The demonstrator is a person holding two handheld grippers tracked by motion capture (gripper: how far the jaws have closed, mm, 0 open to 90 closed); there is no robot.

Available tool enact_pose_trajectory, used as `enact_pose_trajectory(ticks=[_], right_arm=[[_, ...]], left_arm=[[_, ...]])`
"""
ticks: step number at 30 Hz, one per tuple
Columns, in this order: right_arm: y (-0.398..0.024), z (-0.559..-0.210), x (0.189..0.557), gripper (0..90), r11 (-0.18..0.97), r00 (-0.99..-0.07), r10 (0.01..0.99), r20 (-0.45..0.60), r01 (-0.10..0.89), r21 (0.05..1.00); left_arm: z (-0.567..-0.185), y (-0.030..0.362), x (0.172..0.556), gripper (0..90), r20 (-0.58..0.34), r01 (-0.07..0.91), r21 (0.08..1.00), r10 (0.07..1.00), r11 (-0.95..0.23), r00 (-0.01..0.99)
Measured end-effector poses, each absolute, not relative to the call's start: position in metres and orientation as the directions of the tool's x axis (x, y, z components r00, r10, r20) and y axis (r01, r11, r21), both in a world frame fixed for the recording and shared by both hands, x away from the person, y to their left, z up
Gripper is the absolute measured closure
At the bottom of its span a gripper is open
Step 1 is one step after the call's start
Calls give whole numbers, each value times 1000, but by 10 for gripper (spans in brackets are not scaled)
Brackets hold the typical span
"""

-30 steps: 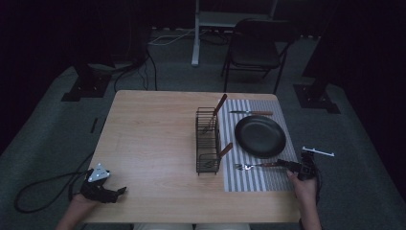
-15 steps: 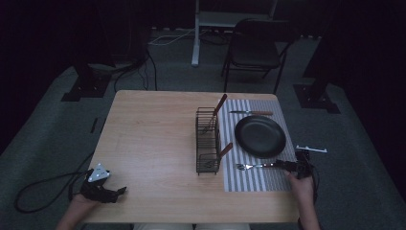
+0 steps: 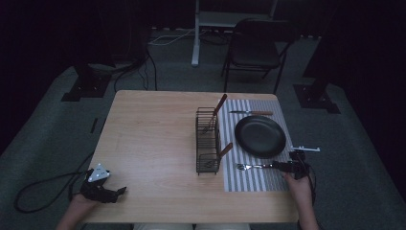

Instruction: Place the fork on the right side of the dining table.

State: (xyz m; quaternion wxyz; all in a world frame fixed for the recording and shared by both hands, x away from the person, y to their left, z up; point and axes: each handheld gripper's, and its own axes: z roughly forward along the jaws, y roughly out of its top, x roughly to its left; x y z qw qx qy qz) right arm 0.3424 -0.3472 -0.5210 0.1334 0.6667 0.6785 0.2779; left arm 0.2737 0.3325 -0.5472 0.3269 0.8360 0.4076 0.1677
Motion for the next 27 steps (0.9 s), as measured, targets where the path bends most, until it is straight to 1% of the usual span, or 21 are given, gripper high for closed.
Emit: enact_pose_trajectory(ticks=[3, 7, 10, 14, 17, 21, 24, 27], right_arm=[[-345, -521, 340, 179, -37, -83, 979, 188, 829, 558], [-339, -518, 329, 134, -29, -119, 970, 211, 809, 588], [-331, -519, 322, 132, 9, -152, 969, 194, 808, 590], [-325, -518, 313, 127, 16, -163, 968, 192, 800, 600], [-317, -517, 304, 126, 42, -173, 972, 156, 788, 614], [-313, -521, 297, 124, 62, -202, 965, 167, 795, 603], [-310, -525, 292, 124, 78, -203, 969, 142, 793, 604], [-307, -527, 289, 123, 78, -191, 975, 114, 774, 629]], left_arm=[[-547, 332, 274, 0, 14, 572, 683, 791, -455, 612], [-547, 332, 274, 0, 14, 572, 683, 791, -455, 612], [-547, 332, 274, 0, 14, 572, 683, 791, -454, 612], [-547, 332, 274, 0, 14, 572, 683, 791, -455, 612], [-547, 332, 274, 0, 14, 572, 683, 791, -455, 612], [-547, 333, 274, 0, 14, 572, 682, 791, -455, 612], [-547, 332, 274, 0, 14, 572, 683, 791, -454, 612], [-547, 332, 274, 0, 14, 572, 683, 791, -454, 612]])
